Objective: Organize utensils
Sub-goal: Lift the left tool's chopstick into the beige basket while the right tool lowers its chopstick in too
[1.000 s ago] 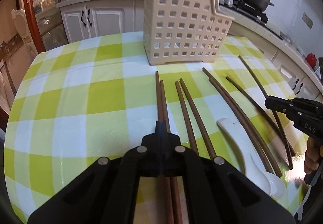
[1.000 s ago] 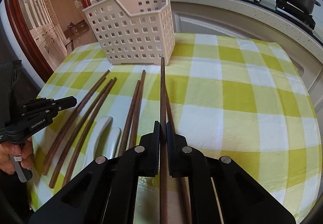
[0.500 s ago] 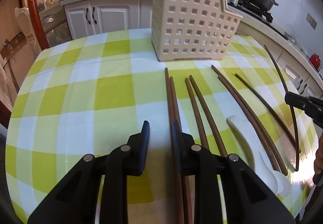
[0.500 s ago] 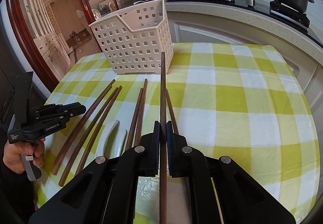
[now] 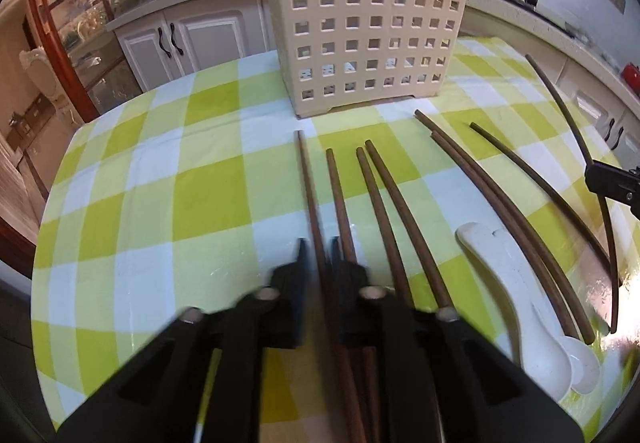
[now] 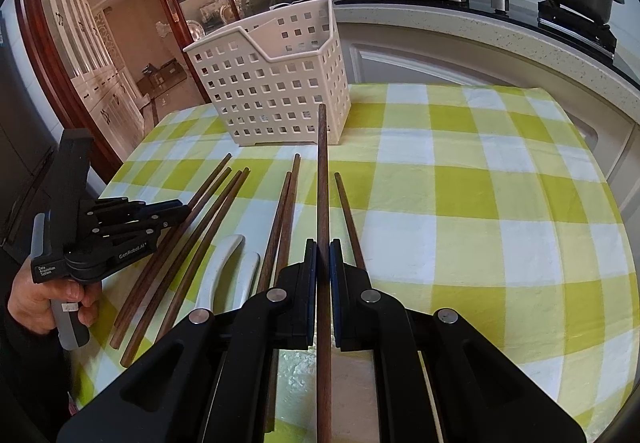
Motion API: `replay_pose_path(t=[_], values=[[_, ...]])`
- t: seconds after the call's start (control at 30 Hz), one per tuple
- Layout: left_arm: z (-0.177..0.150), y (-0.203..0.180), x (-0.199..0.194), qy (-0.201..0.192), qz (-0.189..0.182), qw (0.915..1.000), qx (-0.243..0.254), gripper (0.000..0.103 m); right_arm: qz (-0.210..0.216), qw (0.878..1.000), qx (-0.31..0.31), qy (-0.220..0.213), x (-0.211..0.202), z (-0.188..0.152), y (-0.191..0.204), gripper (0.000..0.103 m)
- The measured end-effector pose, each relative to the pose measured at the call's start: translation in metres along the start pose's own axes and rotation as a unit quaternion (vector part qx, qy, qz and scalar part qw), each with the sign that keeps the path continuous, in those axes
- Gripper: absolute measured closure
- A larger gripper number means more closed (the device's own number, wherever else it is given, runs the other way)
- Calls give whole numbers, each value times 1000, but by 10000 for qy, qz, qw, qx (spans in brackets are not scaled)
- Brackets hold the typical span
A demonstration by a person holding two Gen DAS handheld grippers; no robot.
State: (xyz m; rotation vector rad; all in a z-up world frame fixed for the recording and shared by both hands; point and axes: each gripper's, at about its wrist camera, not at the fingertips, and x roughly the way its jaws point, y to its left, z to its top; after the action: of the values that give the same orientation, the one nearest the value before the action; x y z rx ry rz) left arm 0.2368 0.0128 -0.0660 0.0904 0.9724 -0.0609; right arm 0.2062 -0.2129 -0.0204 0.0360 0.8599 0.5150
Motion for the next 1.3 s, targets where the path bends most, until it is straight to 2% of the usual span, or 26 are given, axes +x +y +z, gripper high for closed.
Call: replay_pose_path(t=[0.1, 0.4, 0.6, 0.87, 1.1, 1.3], values=[[0, 4, -11, -56, -105, 9999, -69, 96, 14, 10000, -32, -64, -6, 1, 2, 96], [-16, 28, -92, -868, -302, 9948, -434, 96, -9, 9989, -203, -429, -39, 10, 13, 96], [-21, 29, -142, -1328, -246, 9898, -449, 96, -50, 9978, -346, -567, -57, 13, 22, 96], [-17, 32, -177, -1681, -309, 9841, -489, 97, -183, 9962, -453, -725, -77, 18, 26, 96], [14, 29, -188, -1818, -358, 9818, -417, 97, -201, 9958, -429, -788, -83, 45, 24, 96], [75, 24, -218, -2237, -399, 9733, -335, 97, -241, 9921, -504, -1126, -96, 105, 32, 96]])
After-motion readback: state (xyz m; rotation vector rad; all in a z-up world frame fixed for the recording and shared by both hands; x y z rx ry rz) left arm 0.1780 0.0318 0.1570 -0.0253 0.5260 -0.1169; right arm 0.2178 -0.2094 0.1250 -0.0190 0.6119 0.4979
